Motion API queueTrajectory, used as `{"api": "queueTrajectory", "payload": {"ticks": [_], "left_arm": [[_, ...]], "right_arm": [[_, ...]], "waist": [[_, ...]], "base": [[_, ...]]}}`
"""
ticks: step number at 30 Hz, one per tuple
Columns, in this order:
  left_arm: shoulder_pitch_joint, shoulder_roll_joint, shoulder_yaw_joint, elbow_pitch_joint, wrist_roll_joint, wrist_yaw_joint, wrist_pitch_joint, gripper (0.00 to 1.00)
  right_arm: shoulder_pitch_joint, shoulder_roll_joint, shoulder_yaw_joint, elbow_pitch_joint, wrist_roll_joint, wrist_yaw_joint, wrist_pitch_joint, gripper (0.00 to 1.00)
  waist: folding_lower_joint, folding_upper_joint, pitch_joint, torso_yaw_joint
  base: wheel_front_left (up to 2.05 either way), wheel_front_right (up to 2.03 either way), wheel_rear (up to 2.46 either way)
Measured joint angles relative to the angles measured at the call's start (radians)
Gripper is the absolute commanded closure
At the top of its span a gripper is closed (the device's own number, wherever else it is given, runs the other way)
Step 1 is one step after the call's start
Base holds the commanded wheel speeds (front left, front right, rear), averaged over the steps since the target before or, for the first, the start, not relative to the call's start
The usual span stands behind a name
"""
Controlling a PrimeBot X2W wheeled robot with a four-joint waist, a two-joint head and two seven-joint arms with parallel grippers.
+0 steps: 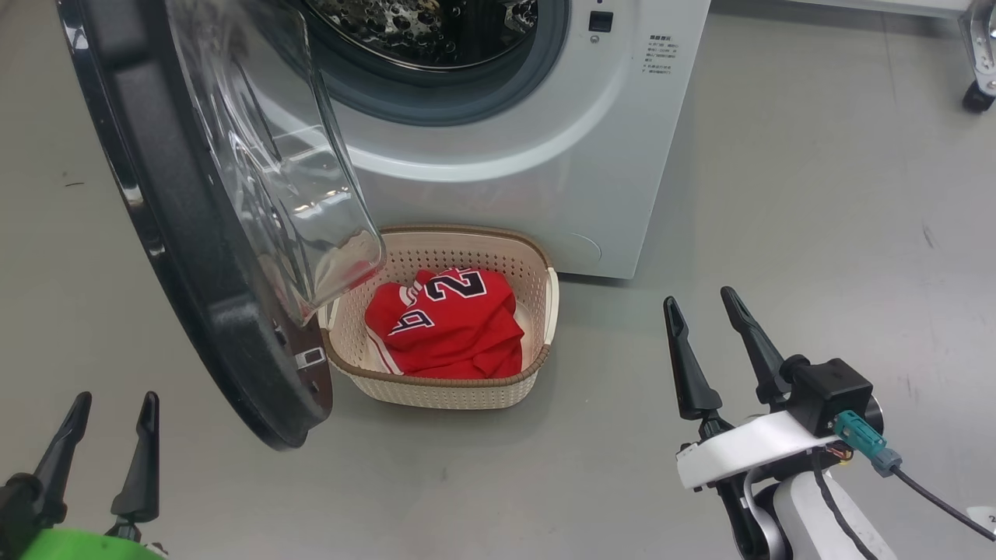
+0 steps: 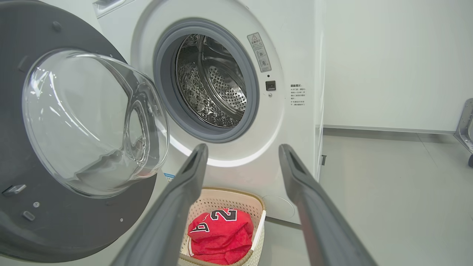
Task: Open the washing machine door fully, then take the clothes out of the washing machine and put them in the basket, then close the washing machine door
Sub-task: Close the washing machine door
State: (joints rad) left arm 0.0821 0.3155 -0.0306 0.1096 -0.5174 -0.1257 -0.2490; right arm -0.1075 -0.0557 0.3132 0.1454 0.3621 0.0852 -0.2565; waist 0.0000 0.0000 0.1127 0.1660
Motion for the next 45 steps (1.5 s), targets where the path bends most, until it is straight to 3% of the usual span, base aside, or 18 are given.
{"api": "queueTrajectory", "payload": {"ticks": [15,16,18,19,25,32,39,45], "left_arm": [[-0.017,0.01,-0.001,0.015,0.0,0.0,0.0,0.0],[-0.021,0.01,-0.002,0.013,0.0,0.0,0.0,0.38],[-0.026,0.01,-0.004,0.01,0.0,0.0,-0.003,0.9],[-0.027,0.011,-0.006,0.009,0.0,0.0,-0.003,1.0],[-0.037,0.018,-0.013,-0.003,-0.014,0.0,-0.003,1.0],[-0.054,-0.017,-0.043,-0.006,-0.207,0.0,0.002,1.0],[-0.074,-0.091,-0.029,-0.016,-0.551,0.0,0.12,1.0],[-0.104,-0.149,0.066,-0.033,-0.846,0.0,0.222,1.0]], "right_arm": [[0.0,0.0,0.002,-0.004,0.004,-0.001,0.0,0.0],[0.0,0.0,0.002,-0.004,0.004,-0.001,0.0,0.0],[0.0,0.0,0.002,-0.005,0.005,-0.001,0.0,0.0],[0.0,0.0,0.002,-0.005,0.005,-0.001,0.0,0.0],[0.0,0.0,0.003,-0.006,0.005,-0.002,0.0,0.0],[0.0,0.0,0.007,-0.006,0.006,-0.002,0.0,0.0],[0.0,0.0,0.009,-0.005,0.007,-0.002,0.0,0.0],[0.0,0.0,0.009,-0.005,0.007,-0.009,0.0,0.0]], "waist": [[0.0,0.0,0.002,-0.001],[0.0,0.0,0.003,-0.002],[0.0,0.0,0.005,-0.002],[0.0,0.0,0.006,-0.003],[0.0,0.0,0.011,-0.004],[0.0,0.0,0.013,-0.007],[0.0,0.0,0.013,-0.01],[0.0,0.0,0.01,-0.012]], "base": [[0.0,0.0,0.0],[0.0,0.0,0.0],[0.0,0.0,0.0],[0.0,0.0,0.0],[0.0,0.0,0.0],[0.0,0.0,0.0],[0.0,0.0,0.0],[0.0,0.0,0.0]]}}
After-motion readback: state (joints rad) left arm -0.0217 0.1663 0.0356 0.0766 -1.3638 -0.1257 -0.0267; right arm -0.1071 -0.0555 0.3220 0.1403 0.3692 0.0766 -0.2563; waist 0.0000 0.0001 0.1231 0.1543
